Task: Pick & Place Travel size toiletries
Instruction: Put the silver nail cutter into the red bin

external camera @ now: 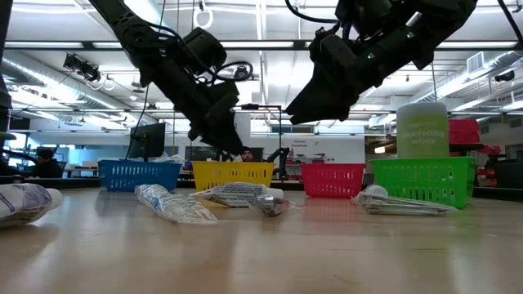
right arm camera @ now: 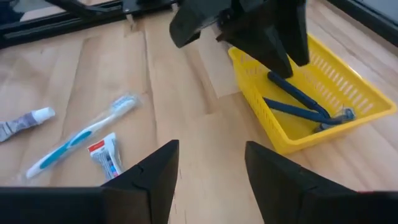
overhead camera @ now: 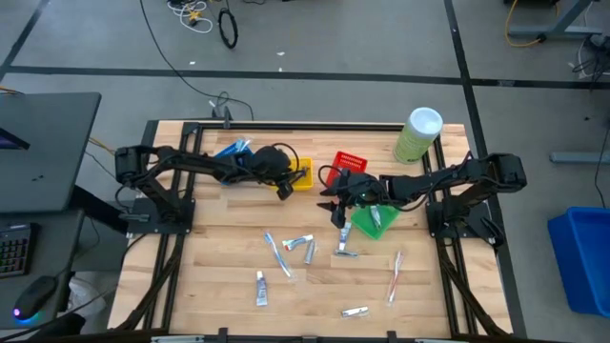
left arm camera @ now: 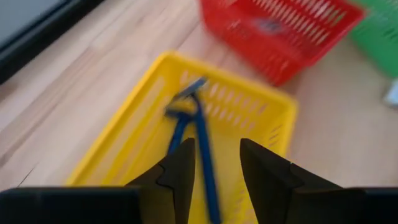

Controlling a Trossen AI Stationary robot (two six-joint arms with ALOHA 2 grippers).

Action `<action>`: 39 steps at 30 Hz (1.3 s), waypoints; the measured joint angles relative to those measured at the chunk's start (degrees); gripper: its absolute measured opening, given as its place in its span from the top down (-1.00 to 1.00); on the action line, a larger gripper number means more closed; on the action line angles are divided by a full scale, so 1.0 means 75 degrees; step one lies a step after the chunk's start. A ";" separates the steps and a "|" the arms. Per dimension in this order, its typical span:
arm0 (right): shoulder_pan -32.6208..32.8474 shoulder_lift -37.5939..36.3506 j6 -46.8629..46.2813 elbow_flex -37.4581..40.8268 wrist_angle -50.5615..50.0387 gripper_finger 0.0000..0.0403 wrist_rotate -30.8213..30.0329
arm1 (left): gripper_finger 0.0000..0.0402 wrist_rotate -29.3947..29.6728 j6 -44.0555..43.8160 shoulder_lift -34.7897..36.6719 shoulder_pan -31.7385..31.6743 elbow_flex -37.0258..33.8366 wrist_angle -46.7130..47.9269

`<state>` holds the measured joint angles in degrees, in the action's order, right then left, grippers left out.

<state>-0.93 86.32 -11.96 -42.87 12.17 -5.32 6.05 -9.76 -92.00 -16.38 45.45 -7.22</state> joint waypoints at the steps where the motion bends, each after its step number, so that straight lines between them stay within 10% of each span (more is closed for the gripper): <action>1: 0.0000 -0.0003 0.0076 0.0000 -0.0008 0.06 0.0000 | 0.32 -0.0041 0.0028 0.0006 0.0045 0.0000 -0.0152; 17: 0.0607 -0.0003 -0.0119 0.0000 -0.0143 0.04 0.1949 | 0.35 -0.0363 -0.0004 0.0023 0.1098 0.0003 -0.1017; 39: 0.3192 0.0321 -0.1864 0.0000 -0.3014 0.00 -0.0233 | 0.37 -0.0360 0.0359 0.0023 0.1672 0.0003 -0.1376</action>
<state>23.01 88.73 -25.94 -42.87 -10.43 -7.07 3.36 -7.07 -91.83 -3.84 45.47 -17.54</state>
